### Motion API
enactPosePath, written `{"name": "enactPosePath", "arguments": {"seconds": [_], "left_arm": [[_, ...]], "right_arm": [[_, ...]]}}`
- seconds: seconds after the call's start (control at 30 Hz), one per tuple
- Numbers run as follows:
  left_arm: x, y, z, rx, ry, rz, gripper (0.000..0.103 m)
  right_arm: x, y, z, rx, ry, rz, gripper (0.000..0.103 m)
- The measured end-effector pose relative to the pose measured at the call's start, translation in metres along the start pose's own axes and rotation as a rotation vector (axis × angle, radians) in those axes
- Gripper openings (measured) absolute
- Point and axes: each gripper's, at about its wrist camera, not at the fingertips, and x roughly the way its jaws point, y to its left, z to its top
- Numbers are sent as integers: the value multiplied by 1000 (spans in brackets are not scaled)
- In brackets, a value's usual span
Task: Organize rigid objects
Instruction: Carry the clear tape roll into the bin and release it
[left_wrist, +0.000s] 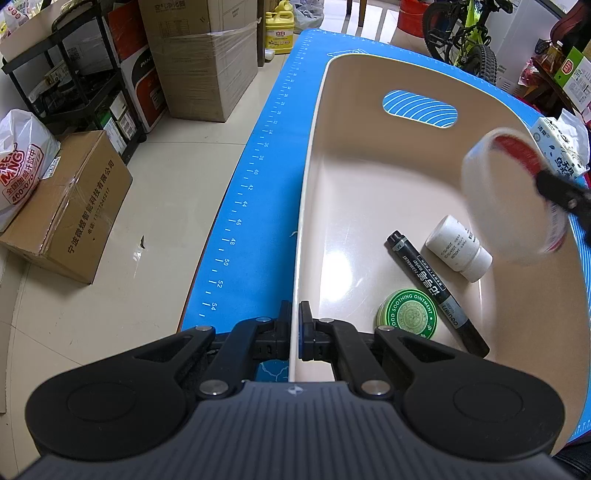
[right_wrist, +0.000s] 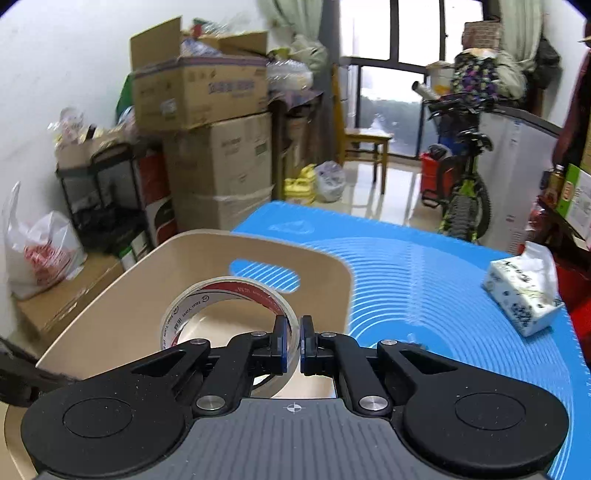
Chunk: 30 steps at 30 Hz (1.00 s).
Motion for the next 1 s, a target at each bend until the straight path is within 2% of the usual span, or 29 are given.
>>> {"name": "enactPosePath", "arguments": {"seconds": [0.53,0.67,0.77,0.8,0.9,0.93,1.0], "left_arm": [[0,0,0,0,0,1,4],[0,0,0,0,0,0,4],[0,0,0,0,0,0,4],[0,0,0,0,0,0,4],[0,0,0,0,0,-1,4],[0,0,0,-1,0,-1,4],[0,0,0,-1,0,-2,4]], "right_arm": [[33,37,-13,-116,206,40,17],[34,39,-13,-122,228,33,19],[32,36,-14,-111,226,32,26],[32,36,-13,-104,218,38,36],[28,35,-12,-99,203,51,43],[27,35,-12,-104,197,53,53],[21,35,-12,-109,170,49,63]]}}
